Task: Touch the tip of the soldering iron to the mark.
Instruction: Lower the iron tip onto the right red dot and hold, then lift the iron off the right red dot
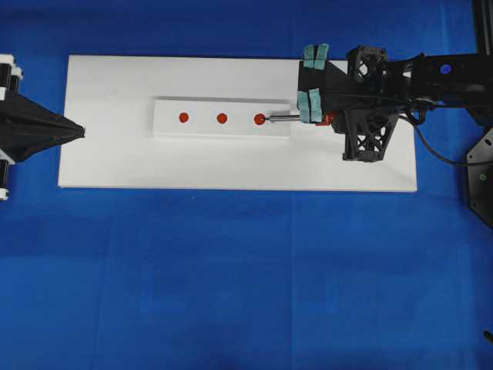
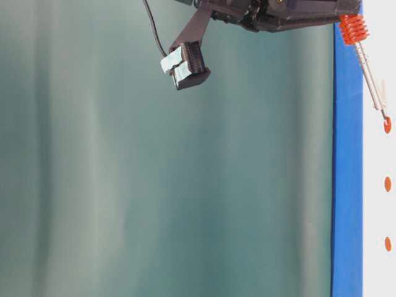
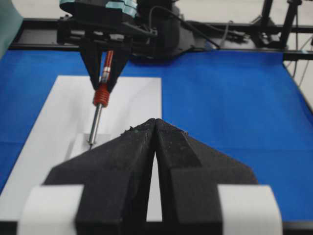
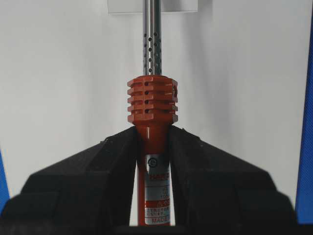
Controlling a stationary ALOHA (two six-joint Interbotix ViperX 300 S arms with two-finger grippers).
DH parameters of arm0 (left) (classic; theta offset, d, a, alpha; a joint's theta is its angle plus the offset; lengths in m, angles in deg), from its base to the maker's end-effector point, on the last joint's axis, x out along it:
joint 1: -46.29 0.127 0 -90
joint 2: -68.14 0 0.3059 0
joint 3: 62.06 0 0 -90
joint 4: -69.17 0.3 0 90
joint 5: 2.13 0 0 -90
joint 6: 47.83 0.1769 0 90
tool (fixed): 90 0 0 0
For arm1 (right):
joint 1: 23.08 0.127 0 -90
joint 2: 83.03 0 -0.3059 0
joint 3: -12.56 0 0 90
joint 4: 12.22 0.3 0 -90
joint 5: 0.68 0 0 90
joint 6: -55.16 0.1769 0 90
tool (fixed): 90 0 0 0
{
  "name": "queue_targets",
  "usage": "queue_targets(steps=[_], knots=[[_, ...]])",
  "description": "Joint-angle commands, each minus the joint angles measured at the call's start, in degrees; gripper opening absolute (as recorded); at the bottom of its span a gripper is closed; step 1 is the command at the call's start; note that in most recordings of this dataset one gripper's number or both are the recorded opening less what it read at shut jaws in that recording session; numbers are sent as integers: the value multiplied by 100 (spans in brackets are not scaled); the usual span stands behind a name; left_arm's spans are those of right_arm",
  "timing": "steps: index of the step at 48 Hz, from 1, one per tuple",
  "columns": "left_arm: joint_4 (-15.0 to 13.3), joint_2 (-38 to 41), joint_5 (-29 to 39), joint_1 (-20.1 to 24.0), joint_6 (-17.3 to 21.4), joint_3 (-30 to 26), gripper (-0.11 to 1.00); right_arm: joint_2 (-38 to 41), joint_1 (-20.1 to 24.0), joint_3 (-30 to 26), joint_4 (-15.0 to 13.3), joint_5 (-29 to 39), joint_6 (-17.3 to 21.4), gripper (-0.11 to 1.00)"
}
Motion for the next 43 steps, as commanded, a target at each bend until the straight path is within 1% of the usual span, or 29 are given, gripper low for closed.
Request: queue_targets(steps=[1,26,31,43], knots=[[18,26,-26,9,-9,-70,0,-53,-9,-62,9,-9,-9,7],[18,18,-26,9,-9,-70,0,-53,-18,-88,18,9,-9,7],[18,18,-26,9,-9,-70,0,-88,-9,-158,9,105,-9,7],[18,18,-26,0,-9,-70,0,-466,-9,-510,-44,694,-26,7]])
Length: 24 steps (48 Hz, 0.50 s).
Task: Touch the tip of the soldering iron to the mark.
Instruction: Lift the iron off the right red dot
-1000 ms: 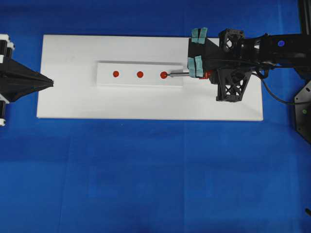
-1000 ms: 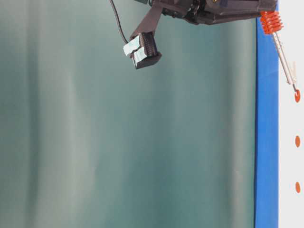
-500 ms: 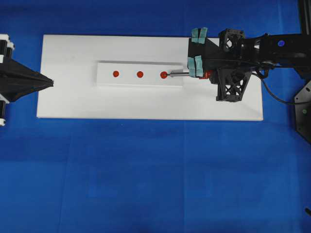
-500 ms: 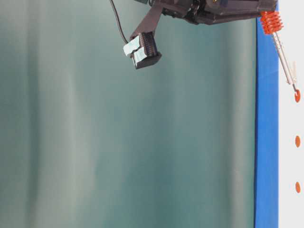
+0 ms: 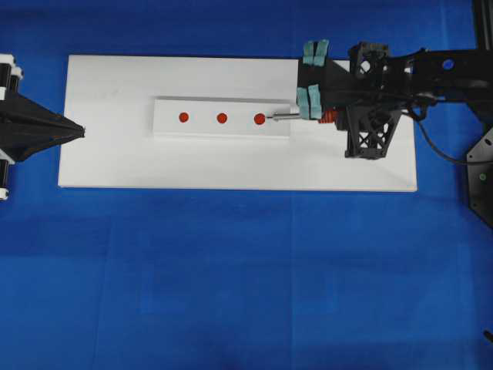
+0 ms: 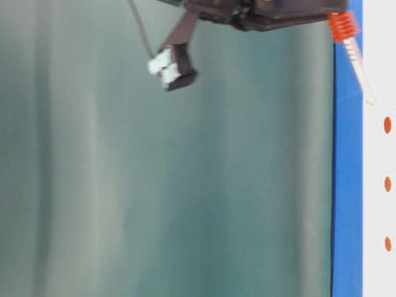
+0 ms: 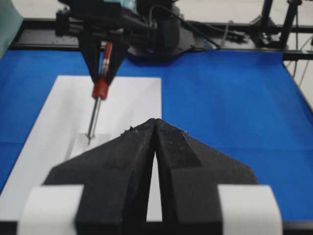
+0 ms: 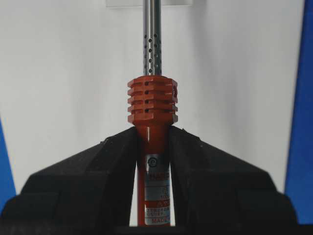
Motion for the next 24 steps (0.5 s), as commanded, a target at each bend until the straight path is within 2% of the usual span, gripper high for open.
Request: queue_targets(steps=[1,24], knots=[[18,18,-18,9,-9,-79,0,-308,-9,-264,-26,185,-9,7],[18,18,-26,18,-9,-79,0,-1072,-9,-905,-97,1283,-44,7]])
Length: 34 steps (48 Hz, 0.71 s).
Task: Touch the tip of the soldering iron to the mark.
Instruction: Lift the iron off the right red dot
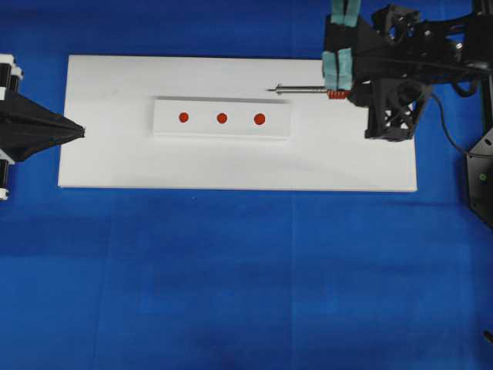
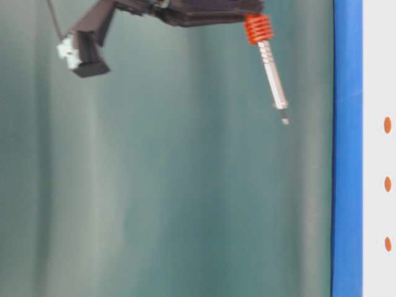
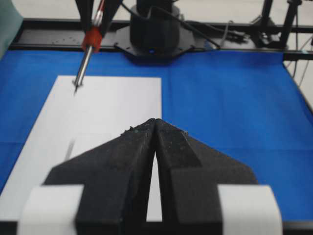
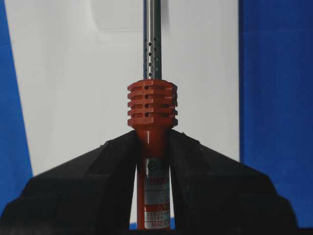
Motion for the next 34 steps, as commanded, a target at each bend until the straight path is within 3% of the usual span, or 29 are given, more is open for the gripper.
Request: queue_targets(steps=[1,24,34], knots=[[0,18,-35,18,-9,-70,0,-158,-9,-167,-26,97,-18,7],[9,18,-53,9,-9,-62,0,-167,105,-141,26,114,79,7],[9,18,-44,9,-9,-62,0,-220,554,-70,70,105,545,7]])
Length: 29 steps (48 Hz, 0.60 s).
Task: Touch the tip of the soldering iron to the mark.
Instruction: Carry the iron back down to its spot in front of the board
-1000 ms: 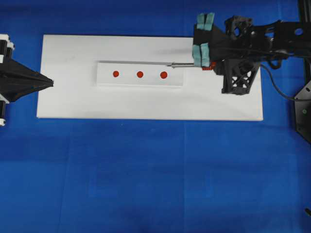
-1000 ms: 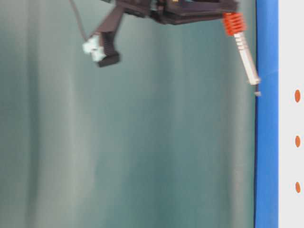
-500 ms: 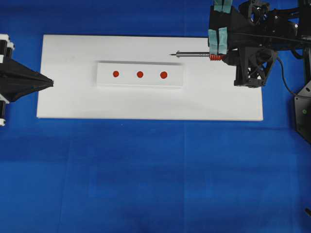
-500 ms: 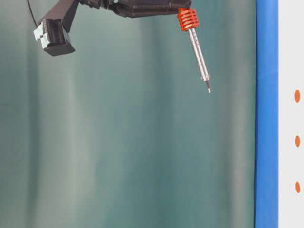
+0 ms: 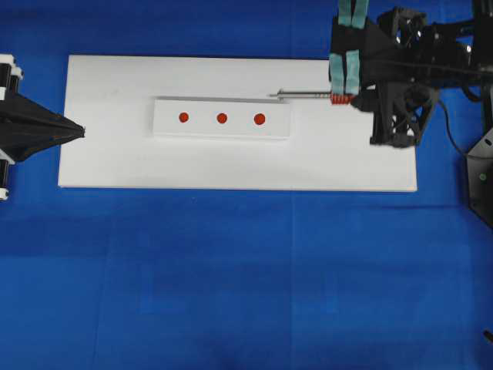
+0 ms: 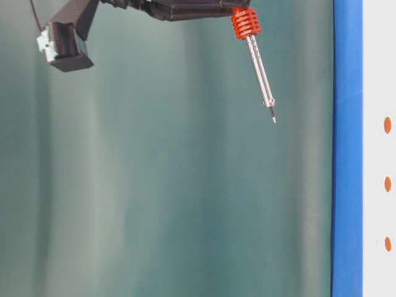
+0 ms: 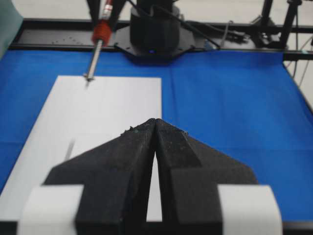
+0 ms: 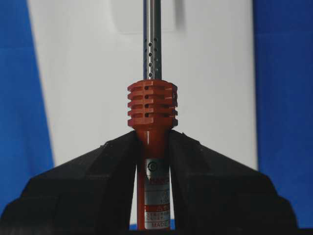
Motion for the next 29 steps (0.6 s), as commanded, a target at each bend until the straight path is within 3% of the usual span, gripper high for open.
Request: queue_targets(steps=[1,18,29], knots=[[0,18,-35,9,-9,-62,0,-141,246,-35,18,-26,229,7],[9,18,-53,9,-9,-62,0,-132,1723,26,-105,-185,1723,7],[9,18,-44,9,-18,-62,0,114,2865,-53,-650,-272,3032,7]])
